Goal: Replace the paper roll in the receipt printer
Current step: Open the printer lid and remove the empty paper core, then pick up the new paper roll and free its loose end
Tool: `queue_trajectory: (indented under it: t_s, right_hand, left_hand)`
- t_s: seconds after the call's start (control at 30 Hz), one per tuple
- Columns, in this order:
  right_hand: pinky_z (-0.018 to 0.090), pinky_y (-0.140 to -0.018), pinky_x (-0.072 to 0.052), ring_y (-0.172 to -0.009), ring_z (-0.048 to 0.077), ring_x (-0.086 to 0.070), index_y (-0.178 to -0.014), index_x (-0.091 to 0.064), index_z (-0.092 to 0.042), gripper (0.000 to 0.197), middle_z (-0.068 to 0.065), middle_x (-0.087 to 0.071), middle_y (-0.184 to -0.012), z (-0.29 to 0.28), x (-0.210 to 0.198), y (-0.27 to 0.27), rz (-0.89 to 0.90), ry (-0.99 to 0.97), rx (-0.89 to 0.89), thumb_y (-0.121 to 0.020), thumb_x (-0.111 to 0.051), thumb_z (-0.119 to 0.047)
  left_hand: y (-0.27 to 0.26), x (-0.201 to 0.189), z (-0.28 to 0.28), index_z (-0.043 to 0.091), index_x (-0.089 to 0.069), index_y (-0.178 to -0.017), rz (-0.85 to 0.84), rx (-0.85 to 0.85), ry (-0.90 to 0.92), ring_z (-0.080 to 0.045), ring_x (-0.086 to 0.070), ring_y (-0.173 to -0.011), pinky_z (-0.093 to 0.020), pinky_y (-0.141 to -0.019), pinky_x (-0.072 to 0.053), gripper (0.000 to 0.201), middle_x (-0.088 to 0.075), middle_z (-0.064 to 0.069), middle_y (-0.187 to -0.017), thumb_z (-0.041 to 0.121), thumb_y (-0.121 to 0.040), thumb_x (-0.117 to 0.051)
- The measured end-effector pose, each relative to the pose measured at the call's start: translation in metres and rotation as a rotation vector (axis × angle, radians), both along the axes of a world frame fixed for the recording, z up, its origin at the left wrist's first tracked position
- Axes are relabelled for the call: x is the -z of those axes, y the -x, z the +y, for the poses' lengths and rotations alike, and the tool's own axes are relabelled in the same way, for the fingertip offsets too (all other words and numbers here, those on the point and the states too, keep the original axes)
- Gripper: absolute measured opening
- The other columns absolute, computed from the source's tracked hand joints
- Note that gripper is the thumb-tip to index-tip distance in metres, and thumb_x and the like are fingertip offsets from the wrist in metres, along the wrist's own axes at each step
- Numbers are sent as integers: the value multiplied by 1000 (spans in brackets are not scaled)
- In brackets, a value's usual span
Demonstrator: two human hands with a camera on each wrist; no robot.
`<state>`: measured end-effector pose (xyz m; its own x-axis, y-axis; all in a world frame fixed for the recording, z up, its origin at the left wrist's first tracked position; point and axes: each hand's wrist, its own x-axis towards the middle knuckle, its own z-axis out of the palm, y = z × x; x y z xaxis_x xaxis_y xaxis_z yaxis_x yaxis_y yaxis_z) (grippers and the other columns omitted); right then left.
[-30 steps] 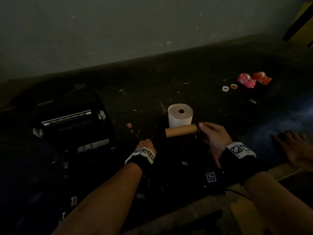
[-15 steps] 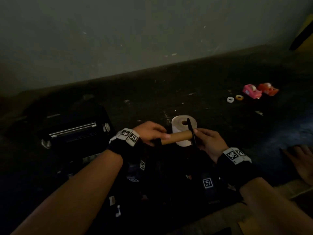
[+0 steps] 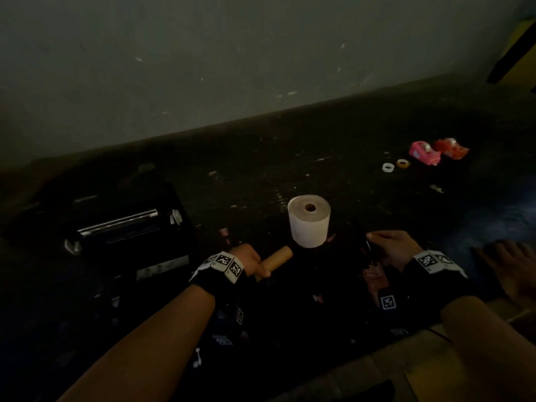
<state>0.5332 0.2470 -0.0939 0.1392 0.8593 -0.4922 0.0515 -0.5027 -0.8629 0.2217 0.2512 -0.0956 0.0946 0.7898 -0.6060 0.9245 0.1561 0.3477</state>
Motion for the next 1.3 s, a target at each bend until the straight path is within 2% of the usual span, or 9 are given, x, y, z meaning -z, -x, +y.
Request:
queue_trajectory:
  t_s: [0.07,0.13,0.23,0.33,0.43,0.63,0.9,1.17,1.3]
  right_hand:
    - [24,-45,-52,-55,20,-62,-109,-59,9,23,13,-61,-74,-4,14,-1,-35,41,-48,-91,-50,-3]
    - [23,-50,-51,-63,22,-66,-112,-57,14,28,21,-67,-86,-8,25,5,-123,61,-128,-90,-51,-2]
    - [20,-82,-46,-118,33,-52,-112,-62,7,29,24,-57,-126,-9,36,15,-394,72,-273,-92,-51,-11]
    - [29,-106,-32,-133,29,-38,-114,-65,-11,33,14,-46,-142,-7,46,18,-613,95,-408,-92,-50,-30]
    - [28,-105,-33,-133,27,-39,-119,-61,-17,36,12,-40,-145,-3,47,19,-736,115,-495,-92,-46,-36]
    - [28,-91,-45,-113,26,-57,-115,-61,-12,39,11,-61,-126,13,19,24,-867,138,-638,-90,-49,-39]
    - [34,-95,-42,-114,25,-54,-119,-54,-15,42,9,-58,-125,65,-46,52,-889,-125,-699,-86,-55,-41]
    - [38,-105,-37,-129,27,-40,-135,-35,-17,77,11,-38,-142,104,-31,96,-905,-178,-755,-73,-67,-49]
    - [48,-112,-29,-138,33,-25,-140,-25,-22,92,13,-23,-150,112,-17,109,-943,-128,-767,-66,-67,-57]
  left_hand:
    - [-5,14,-3,11,-69,-79,16,-16,-6,-15,-55,-77,-25,-65,-41,25,-60,-1,-80,36,-76,-72]
    - [-12,23,-8,12,-68,-74,37,3,0,-16,-57,-77,-24,-60,-39,25,-61,-2,-77,36,-75,-73]
    - [-22,33,-16,7,-69,-106,140,68,-9,-24,-63,-104,-28,-73,-46,44,-68,-9,-110,37,-74,-73]
    - [-25,38,-21,7,-65,-112,194,73,-35,-26,-62,-108,-33,-87,-51,51,-65,-11,-118,37,-72,-74]
    - [-22,40,-17,9,-65,-110,184,57,-30,-25,-63,-105,-33,-87,-52,53,-65,-10,-117,41,-69,-76]
    - [-22,26,3,11,-66,-111,67,81,27,-24,-62,-107,-28,-82,-47,47,-66,-8,-118,44,-77,-69]
    - [-45,4,57,11,-38,-140,-239,-88,-202,-28,-48,-129,-36,-108,-38,51,-50,-12,-140,18,-92,-52]
    - [-63,31,115,15,-60,-121,-652,-366,-181,-36,-55,-119,-52,-105,-41,39,-61,-18,-126,31,-87,-48]
    - [-62,10,105,8,-60,-123,-781,-441,-163,-32,-57,-117,-47,-106,-42,32,-62,-14,-125,15,-95,-46]
